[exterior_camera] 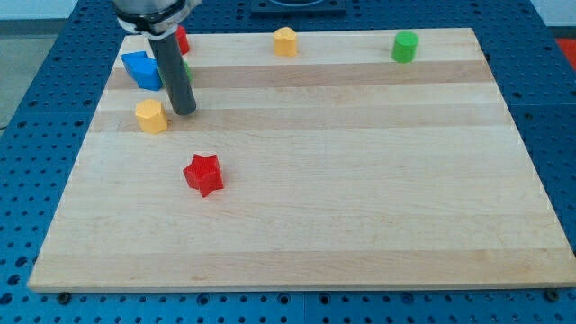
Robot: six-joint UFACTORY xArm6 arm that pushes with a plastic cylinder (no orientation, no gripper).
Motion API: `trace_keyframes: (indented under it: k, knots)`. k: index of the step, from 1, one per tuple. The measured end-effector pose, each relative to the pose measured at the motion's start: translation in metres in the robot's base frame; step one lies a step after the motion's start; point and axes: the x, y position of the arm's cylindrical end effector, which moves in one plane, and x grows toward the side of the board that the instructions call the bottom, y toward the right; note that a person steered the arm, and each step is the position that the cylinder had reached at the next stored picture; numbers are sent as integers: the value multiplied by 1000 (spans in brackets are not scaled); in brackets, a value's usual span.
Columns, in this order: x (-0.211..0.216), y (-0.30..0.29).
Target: Move the blue cube to the bottom right of the board
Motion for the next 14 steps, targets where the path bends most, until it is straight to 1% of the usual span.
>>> trace_keyframes:
  k: [2, 3, 5, 6, 8, 9, 10, 11, 12, 13, 14]
  knots:
    - [-3, -35]
    - [-28, -44]
    - [-25, -104]
    - [-54, -119]
    - [-100, -120]
    - [-104, -108]
    - [-91, -64]
    - [-73, -42]
    - [-46, -42]
    - [-63, -49]
    - [-74, -84]
